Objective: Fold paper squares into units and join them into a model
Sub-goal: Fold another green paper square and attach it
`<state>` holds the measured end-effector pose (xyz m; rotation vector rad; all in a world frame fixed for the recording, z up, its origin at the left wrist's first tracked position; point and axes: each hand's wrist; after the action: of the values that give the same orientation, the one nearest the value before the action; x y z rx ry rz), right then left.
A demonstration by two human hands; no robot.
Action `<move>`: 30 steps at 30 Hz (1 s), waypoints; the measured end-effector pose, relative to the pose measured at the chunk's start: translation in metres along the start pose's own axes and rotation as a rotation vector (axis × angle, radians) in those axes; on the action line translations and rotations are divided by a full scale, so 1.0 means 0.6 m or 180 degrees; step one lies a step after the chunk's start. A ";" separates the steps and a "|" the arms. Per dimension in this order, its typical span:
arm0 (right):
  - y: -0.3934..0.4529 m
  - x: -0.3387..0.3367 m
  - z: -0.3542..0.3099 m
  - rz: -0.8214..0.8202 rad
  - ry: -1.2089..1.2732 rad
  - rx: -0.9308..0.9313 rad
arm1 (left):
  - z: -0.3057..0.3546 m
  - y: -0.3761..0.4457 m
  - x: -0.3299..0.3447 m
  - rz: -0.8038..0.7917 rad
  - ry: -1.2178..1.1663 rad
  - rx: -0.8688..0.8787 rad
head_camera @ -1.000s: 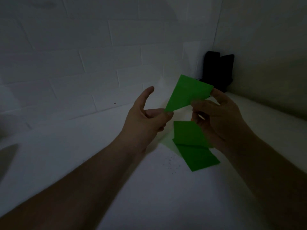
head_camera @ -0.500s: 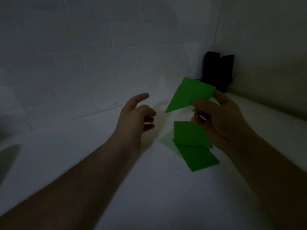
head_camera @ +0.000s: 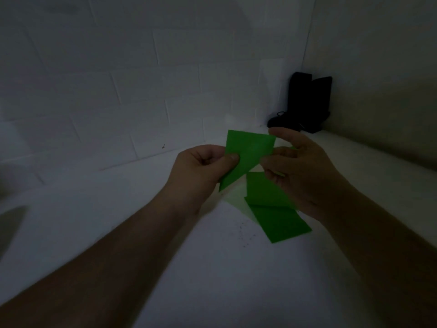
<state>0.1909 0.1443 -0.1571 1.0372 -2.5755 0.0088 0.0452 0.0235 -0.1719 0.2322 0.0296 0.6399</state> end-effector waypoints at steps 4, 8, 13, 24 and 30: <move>-0.002 0.001 -0.009 -0.0036 0.0044 0.0001 | 0.002 0.000 0.001 0.0011 -0.0050 -0.0020; -0.004 0.001 -0.012 -0.0117 0.0061 -0.0005 | 0.002 -0.001 -0.001 -0.0022 0.0019 -0.0067; -0.003 -0.004 -0.011 0.0030 -0.0464 -0.0264 | 0.002 0.002 -0.004 0.0083 0.0343 0.0067; -0.009 0.007 -0.008 0.0137 -0.1132 -0.0850 | 0.003 -0.004 0.000 0.0226 0.0432 0.0433; -0.013 0.005 -0.007 -0.0179 -0.1029 -0.0679 | 0.002 -0.003 -0.002 0.0239 0.0506 0.0546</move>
<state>0.1953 0.1373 -0.1529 1.1042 -2.7492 -0.4745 0.0456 0.0212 -0.1714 0.3489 0.2302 0.7302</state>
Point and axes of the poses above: each hand's wrist, its own y-axis towards the middle knuckle, its own x-axis out of the palm, z = x × y, and after that the axes turned 5 degrees about y, right-handed
